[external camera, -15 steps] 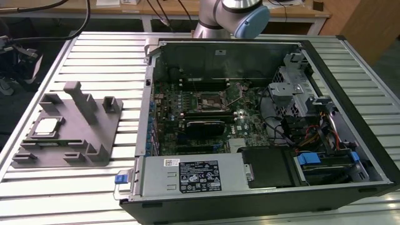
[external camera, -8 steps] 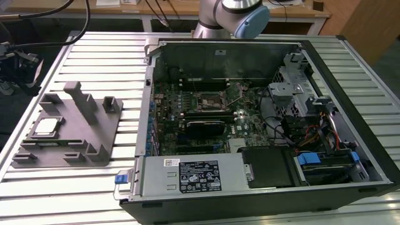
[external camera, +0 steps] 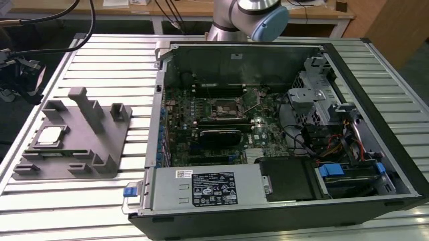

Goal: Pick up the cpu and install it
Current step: 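Pick up the cpu and move it towards the insertion slot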

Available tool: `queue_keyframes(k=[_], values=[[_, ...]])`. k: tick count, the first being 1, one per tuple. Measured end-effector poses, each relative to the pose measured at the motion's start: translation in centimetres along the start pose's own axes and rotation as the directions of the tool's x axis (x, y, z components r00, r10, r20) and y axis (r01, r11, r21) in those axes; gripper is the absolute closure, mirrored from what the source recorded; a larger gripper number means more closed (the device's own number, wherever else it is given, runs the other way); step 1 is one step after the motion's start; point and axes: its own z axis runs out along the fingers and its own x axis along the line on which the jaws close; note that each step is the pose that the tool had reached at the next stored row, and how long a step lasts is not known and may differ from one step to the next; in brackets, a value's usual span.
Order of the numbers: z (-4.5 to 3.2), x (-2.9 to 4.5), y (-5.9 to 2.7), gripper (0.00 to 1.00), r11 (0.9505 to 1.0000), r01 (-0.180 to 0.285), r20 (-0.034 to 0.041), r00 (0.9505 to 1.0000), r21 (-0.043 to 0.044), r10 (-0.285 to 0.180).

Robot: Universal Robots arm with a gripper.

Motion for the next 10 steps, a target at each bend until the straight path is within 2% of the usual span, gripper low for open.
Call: queue_keyframes(k=[10], values=[[0.28,0.1,-0.04,0.89,1.0,0.0,0.0,1.0,0.0,0.0]])
